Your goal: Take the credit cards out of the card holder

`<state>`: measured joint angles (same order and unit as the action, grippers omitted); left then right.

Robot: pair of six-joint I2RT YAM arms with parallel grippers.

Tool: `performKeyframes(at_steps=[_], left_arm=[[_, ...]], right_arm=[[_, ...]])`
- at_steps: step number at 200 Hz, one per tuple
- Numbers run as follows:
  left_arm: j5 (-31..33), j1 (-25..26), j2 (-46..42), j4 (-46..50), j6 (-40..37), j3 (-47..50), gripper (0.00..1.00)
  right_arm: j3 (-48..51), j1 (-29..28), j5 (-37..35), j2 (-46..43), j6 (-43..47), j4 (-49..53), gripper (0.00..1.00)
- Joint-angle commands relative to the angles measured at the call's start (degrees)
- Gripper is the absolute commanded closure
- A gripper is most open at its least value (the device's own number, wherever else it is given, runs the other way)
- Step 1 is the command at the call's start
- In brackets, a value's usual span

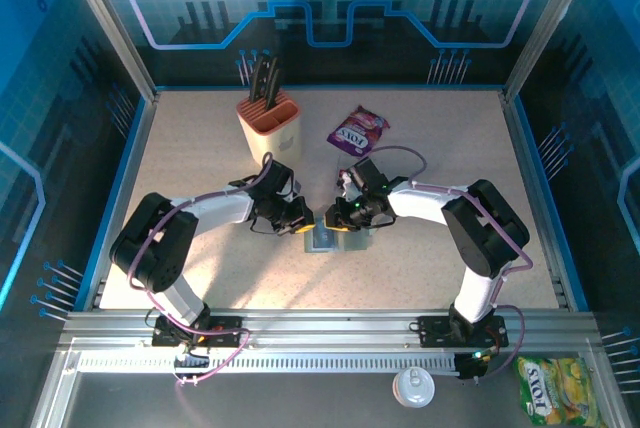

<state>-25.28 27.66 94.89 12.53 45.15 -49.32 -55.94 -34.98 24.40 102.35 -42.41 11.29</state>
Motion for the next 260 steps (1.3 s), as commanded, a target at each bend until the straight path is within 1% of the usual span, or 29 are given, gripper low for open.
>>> performKeyframes(at_steps=[1, 63, 92, 142, 196, 260], left_arm=[[-1.47, 0.49, -0.69, -0.84, 1.54, 0.95, 0.88], [-0.64, 0.9, -1.06, 0.83, 1.43, 0.29, 0.89], [-1.17, 1.13, 0.06, 1.04, 1.19, 0.21, 0.9], [0.56, 1.28, 1.15, 3.97, -0.27, -0.76, 0.91], [-0.61, 1.35, 2.13, 1.11, 1.0, 0.85, 0.91], [0.14, 1.42, 3.36, 2.0, 1.32, 1.47, 0.9]], right_arm=[[0.44, -0.97, -0.92, -1.35, 0.05, 0.49, 0.74], [-0.74, -0.96, -0.86, -0.43, 0.41, 1.84, 0.74], [-0.2, -0.97, -0.95, -0.3, 0.06, 1.01, 0.74], [0.66, -1.05, 0.06, 0.17, -1.04, -1.16, 0.73], [1.29, -1.58, -0.06, 0.77, -1.72, -1.27, 0.73], [2.66, -1.84, -1.02, -0.21, -2.41, -1.97, 0.73]])
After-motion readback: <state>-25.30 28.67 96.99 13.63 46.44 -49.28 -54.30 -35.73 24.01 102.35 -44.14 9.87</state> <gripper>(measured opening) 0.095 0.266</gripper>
